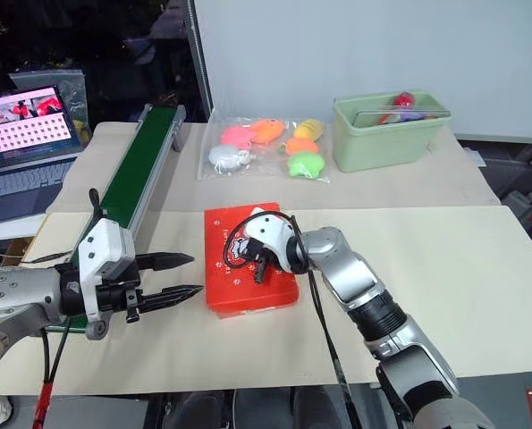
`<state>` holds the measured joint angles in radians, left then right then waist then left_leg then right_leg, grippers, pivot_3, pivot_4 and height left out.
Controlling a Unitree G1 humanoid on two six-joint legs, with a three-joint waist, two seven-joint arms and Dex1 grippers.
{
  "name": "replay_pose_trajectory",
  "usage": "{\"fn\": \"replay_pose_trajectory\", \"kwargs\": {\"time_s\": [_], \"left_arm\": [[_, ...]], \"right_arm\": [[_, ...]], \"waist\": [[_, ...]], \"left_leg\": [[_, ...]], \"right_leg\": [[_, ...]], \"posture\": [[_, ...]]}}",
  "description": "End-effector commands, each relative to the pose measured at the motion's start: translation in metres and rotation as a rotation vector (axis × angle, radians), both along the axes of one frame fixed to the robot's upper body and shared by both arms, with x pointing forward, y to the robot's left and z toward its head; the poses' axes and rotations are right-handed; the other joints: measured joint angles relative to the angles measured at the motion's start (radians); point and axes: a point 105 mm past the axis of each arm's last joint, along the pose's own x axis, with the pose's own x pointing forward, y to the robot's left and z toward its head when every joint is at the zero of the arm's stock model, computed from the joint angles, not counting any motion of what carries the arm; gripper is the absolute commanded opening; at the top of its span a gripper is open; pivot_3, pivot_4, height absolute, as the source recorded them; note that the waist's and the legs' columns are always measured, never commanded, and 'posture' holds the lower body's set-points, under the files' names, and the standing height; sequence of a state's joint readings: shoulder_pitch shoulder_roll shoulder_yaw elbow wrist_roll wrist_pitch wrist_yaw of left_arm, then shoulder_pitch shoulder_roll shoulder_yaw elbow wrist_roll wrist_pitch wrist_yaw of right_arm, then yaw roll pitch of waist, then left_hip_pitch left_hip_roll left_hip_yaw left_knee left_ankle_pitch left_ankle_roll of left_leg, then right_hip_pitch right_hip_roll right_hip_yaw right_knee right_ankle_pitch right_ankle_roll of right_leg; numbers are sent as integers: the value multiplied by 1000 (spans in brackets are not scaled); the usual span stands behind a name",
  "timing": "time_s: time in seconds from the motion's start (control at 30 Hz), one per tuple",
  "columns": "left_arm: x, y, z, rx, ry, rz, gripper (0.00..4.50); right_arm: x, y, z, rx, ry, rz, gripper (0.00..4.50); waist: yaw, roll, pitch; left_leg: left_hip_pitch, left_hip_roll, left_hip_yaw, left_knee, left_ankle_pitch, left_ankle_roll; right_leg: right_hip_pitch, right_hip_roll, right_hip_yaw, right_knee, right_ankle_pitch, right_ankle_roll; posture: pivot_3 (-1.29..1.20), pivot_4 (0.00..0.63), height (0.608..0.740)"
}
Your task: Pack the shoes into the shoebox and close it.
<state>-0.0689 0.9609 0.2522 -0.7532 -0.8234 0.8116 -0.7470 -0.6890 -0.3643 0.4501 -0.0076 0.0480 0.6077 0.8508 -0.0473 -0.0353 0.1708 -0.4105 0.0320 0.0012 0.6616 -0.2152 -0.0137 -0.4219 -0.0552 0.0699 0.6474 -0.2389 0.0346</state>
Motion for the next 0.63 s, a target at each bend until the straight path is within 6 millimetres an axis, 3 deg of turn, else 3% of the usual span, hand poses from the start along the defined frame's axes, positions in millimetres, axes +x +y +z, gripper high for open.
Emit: {"fn": "replay_pose_trajectory", "kwargs": {"time_s": [0.03, 0.2, 0.33, 0.5, 0.63], "left_arm": [[-1, -1, 8, 9, -48, 7, 2754], [-2, 0, 6, 3, -60, 32, 2754], [-1, 1, 5, -23, -72, 75, 2754], [9, 16, 2, -123, -88, 269, 2754], [18, 16, 5, -189, -110, 359, 2754]], "right_arm": [[-4, -4, -20, -98, 12, 20, 54], [-10, -5, -39, -182, -4, 57, 54], [-6, -10, -33, -138, 6, -5, 54], [12, -33, 49, 305, 86, -223, 54], [17, -59, 82, 518, 136, -334, 54]], "waist": [[1, 0, 0], [3, -1, -1], [3, -1, -2], [6, -1, -1], [13, -1, -1]], "left_leg": [[0, 0, 0, 0, 0, 0], [4, 0, 0, 0, 0, 0], [4, 0, 0, 0, 0, 0], [2, 0, 0, 0, 0, 0], [0, 0, -1, 0, 0, 0]], "right_leg": [[0, 0, 0, 0, 0, 0], [3, 0, 0, 0, 0, 0], [4, 0, 0, 0, 0, 0], [2, -1, 0, 0, 0, 0], [0, -1, 0, 0, 0, -1]], "posture": [[0, 150, 729], [0, 150, 729], [0, 150, 729], [0, 150, 729], [0, 150, 729]]}}
